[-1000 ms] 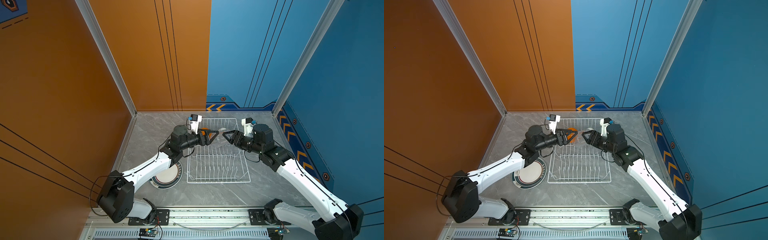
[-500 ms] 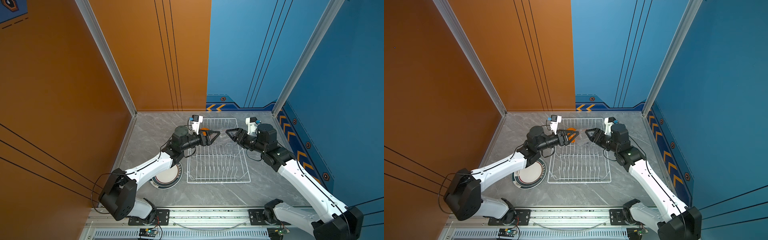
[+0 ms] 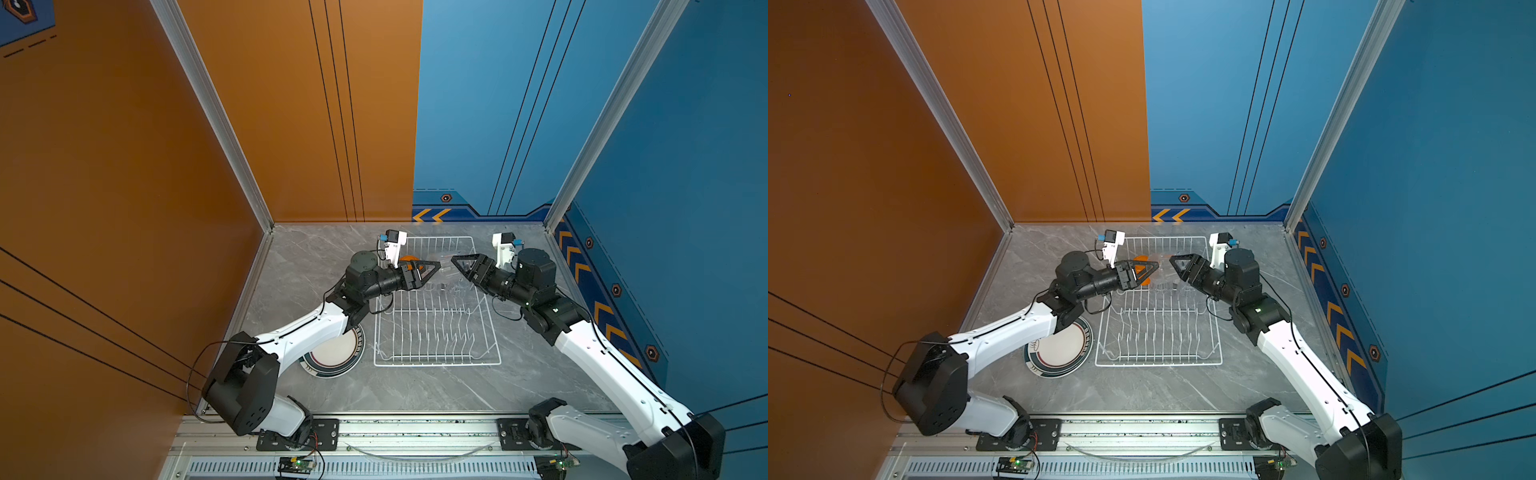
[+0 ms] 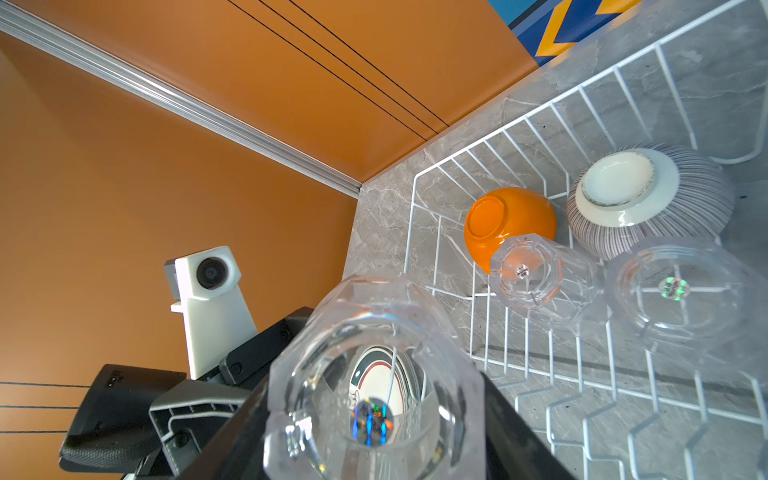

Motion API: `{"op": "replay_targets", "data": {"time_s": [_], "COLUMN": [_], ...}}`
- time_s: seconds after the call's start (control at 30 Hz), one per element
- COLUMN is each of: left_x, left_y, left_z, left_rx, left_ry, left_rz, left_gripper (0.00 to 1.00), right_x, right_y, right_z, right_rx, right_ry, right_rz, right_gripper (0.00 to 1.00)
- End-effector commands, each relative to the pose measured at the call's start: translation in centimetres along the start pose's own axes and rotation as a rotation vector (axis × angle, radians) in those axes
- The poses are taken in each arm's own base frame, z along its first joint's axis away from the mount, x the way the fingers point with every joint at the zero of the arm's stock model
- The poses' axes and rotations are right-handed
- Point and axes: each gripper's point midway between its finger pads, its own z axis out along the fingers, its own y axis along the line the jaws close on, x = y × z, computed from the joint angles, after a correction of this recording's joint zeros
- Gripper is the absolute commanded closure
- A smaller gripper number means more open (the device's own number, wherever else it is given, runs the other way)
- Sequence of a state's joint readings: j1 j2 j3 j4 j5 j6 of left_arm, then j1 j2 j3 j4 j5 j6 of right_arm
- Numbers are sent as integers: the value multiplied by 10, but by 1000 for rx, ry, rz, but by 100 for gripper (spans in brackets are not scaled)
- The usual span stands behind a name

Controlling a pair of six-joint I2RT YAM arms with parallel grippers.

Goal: Unload the mixed dishes from the dish rack
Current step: 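Bring the clear glass toward the left gripper while the left reaches for it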

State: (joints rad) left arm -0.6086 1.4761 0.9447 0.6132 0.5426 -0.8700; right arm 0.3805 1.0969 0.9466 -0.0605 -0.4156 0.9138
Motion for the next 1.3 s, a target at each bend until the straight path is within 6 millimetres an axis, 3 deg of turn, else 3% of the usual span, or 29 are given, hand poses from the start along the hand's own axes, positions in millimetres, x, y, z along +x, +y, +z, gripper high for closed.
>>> {"op": "replay_targets", "data": {"time_s": [0.0,0.37,0.53,0.8,0.9,1.1,1.27], "left_x": [-9,-19,-24,-30,-31,-22,-24], "left_y": [-15,-24,-23,-11,-10,9,8], "left_z": [3,8,5,-2,-6,-12,-16], "left_rx": [84,157,153,123,112,-62,-96], "left_ry": [-9,-25,-34,-62,-71,-44,-49], "left_rz": [-12,-66,-79,-89,-82,-23,1], "left_gripper": [32,48,68,87,100,100,100], "right_x": [-5,-1,5,6,7,7,5], "right_y": [10,13,13,11,11,6,9], "right_z": [8,35,47,54,54,54,54], "right_rx": [-84,-185,-226,-235,-233,-212,-209], "right_ry": [-6,58,104,117,117,104,105], "right_rz": [14,100,158,178,175,164,148], "right_gripper": [46,46,46,44,38,25,20]}}
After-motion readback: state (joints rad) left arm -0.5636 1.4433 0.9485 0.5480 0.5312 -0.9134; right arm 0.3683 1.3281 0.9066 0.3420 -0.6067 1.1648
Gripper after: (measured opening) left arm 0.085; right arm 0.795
